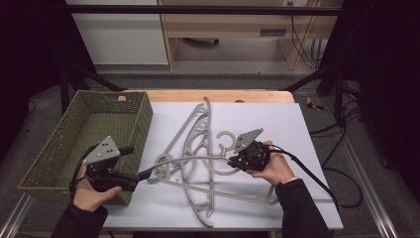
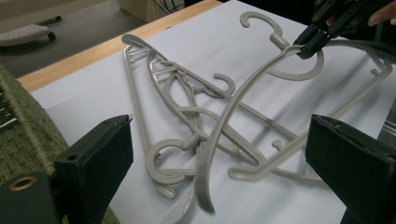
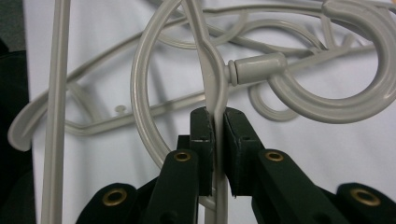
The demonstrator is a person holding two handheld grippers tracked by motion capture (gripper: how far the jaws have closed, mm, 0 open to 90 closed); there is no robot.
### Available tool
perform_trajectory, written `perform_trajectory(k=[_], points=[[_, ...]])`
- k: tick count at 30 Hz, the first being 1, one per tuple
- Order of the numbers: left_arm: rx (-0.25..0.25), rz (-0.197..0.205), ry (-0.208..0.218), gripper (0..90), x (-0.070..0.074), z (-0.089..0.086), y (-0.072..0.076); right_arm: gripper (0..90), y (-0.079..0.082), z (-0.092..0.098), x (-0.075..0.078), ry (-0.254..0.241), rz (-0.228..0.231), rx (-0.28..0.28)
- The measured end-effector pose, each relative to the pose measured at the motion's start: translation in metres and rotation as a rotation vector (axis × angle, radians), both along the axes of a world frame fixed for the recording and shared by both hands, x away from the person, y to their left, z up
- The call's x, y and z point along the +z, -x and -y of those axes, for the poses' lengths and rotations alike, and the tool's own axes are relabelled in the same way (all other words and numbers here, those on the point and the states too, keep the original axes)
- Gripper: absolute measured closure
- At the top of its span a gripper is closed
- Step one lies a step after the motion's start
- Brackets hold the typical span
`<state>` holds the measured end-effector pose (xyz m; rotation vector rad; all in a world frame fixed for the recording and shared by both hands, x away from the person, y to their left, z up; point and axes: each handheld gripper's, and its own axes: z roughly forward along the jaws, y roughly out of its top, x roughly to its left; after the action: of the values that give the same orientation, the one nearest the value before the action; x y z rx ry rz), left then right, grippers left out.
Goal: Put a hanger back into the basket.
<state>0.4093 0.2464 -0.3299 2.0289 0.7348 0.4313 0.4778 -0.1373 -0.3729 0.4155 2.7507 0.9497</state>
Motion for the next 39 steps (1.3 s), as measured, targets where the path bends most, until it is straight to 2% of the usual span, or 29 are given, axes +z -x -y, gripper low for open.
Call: perform_trajectory(k=[2, 3, 5, 6, 7, 10, 12, 14, 15, 17, 18, 19, 20, 21, 22, 24, 26, 28, 29, 31, 32, 34, 39], points=[[-0.025, -0.010, -0.023, 7.9, 0.003, 0.010, -0.001, 83.3, 0.009, -0.003, 0.003, 0.002, 0.005, 0.033], [-0.054, -0.019, -0.033, 8.1, 0.005, 0.018, -0.003, 83.3, 0.011, -0.004, 0.003, 0.006, 0.007, 0.042], [-0.074, -0.028, -0.034, 8.6, 0.005, 0.022, -0.004, 83.3, 0.014, -0.006, 0.004, 0.009, 0.010, 0.048], [-0.097, -0.038, -0.050, 9.6, 0.007, 0.032, -0.006, 83.3, 0.018, -0.010, 0.005, 0.011, 0.017, 0.069], [-0.097, -0.038, -0.050, 9.7, 0.007, 0.032, -0.006, 83.2, 0.020, -0.012, 0.006, 0.011, 0.021, 0.080], [-0.136, -0.054, -0.095, 10.4, 0.007, 0.050, -0.010, 83.2, 0.024, -0.015, 0.007, 0.005, 0.027, 0.099], [-0.150, -0.063, -0.108, 10.7, 0.006, 0.055, -0.011, 83.2, 0.025, -0.016, 0.008, 0.009, 0.032, 0.106], [-0.176, -0.080, -0.146, 11.8, 0.004, 0.068, -0.013, 83.2, 0.029, -0.019, 0.009, 0.021, 0.040, 0.119], [-0.176, -0.080, -0.146, 12.2, 0.004, 0.068, -0.013, 83.2, 0.029, -0.019, 0.009, 0.021, 0.040, 0.119], [-0.208, -0.092, -0.194, 13.5, 0.003, 0.079, -0.015, 83.2, 0.032, -0.022, 0.011, 0.025, 0.046, 0.137], [-0.208, -0.092, -0.194, 14.8, 0.003, 0.079, -0.015, 83.2, 0.032, -0.022, 0.011, 0.025, 0.046, 0.137], [-0.225, -0.095, -0.214, 14.8, 0.002, 0.084, -0.016, 83.2, 0.032, -0.023, 0.011, 0.020, 0.043, 0.141], [-0.246, -0.101, -0.239, 16.9, 0.001, 0.091, -0.017, 83.2, 0.033, -0.023, 0.011, 0.019, 0.050, 0.150], [-0.246, -0.101, -0.239, 18.6, 0.001, 0.091, -0.017, 83.2, 0.033, -0.023, 0.011, 0.019, 0.050, 0.150], [-0.266, -0.102, -0.268, 20.4, 0.000, 0.098, -0.019, 83.2, 0.034, -0.023, 0.012, 0.020, 0.049, 0.148], [-0.272, -0.107, -0.269, 23.4, -0.001, 0.102, -0.019, 83.2, 0.035, -0.023, 0.011, 0.024, 0.050, 0.152], [-0.298, -0.113, -0.295, 25.8, -0.003, 0.112, -0.022, 83.2, 0.035, -0.024, 0.011, 0.029, 0.046, 0.156], [-0.305, -0.110, -0.302, 27.9, -0.003, 0.115, -0.022, 83.2, 0.036, -0.024, 0.010, 0.030, 0.050, 0.159], [-0.319, -0.113, -0.315, 31.6, -0.006, 0.121, -0.023, 83.2, 0.036, -0.025, 0.009, 0.032, 0.046, 0.157], [-0.328, -0.114, -0.326, 33.4, -0.007, 0.125, -0.023, 83.2, 0.036, -0.025, 0.009, 0.030, 0.047, 0.160], [-0.328, -0.108, -0.353, 40.6, -0.011, 0.130, -0.023, 83.2, 0.036, -0.026, 0.008, 0.029, 0.046, 0.167], [-0.332, -0.111, -0.366, 44.8, -0.014, 0.134, -0.025, 83.2, 0.036, -0.027, 0.006, 0.028, 0.043, 0.168], [-0.337, -0.132, -0.398, 51.6, -0.023, 0.144, -0.029, 83.2, 0.036, -0.028, 0.005, 0.037, 0.041, 0.169]])
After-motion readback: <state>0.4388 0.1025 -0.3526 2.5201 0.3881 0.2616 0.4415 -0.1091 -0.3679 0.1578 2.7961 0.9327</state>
